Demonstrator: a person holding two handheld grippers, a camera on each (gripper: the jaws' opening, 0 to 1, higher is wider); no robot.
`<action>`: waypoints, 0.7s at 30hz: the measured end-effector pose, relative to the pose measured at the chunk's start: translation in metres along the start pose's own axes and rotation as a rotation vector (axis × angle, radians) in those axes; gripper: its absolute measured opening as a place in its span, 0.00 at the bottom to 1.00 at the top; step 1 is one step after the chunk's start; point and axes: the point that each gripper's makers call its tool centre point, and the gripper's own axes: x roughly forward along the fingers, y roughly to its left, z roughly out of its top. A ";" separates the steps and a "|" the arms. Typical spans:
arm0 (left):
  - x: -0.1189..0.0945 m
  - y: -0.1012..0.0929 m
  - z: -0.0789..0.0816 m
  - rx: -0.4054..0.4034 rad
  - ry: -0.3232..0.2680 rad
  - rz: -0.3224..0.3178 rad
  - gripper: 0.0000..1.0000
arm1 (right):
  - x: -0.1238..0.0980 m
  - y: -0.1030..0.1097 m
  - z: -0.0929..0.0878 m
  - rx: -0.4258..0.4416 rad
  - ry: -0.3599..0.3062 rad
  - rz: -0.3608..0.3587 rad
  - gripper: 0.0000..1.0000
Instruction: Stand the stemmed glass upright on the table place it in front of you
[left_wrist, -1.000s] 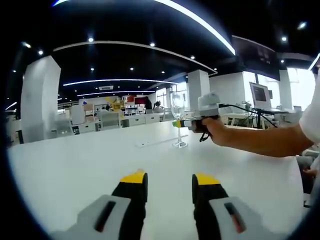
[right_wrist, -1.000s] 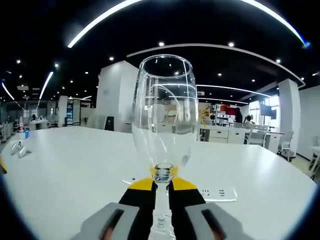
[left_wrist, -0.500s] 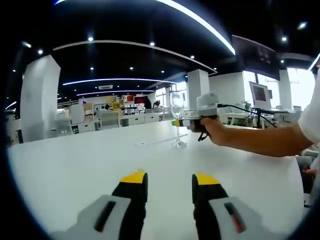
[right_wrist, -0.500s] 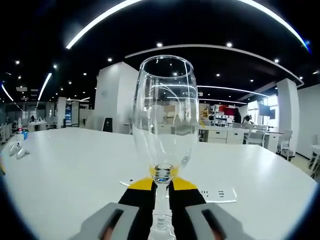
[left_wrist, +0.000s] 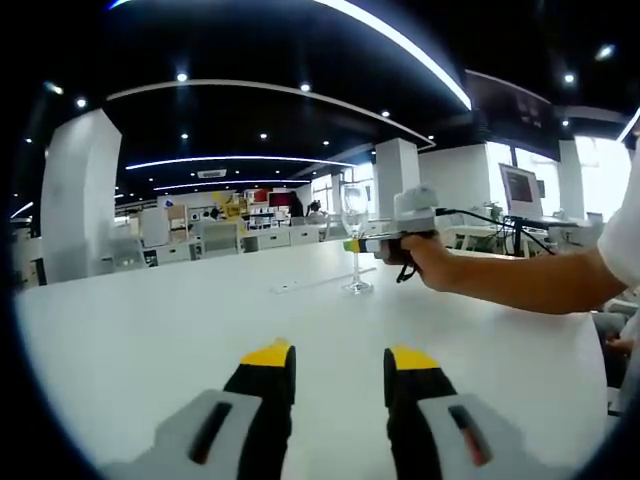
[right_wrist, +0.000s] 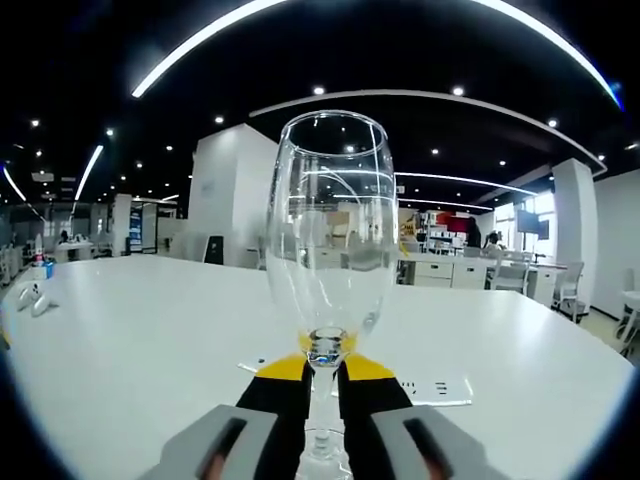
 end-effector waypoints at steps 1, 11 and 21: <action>0.000 0.000 0.000 -0.001 0.000 0.000 0.36 | 0.000 0.000 0.000 0.003 0.000 0.001 0.15; 0.001 -0.003 0.001 -0.004 -0.005 -0.007 0.36 | 0.001 0.002 0.001 0.028 -0.001 0.020 0.32; 0.001 -0.001 0.001 -0.003 -0.005 -0.004 0.35 | -0.005 0.006 -0.006 0.028 0.023 0.028 0.37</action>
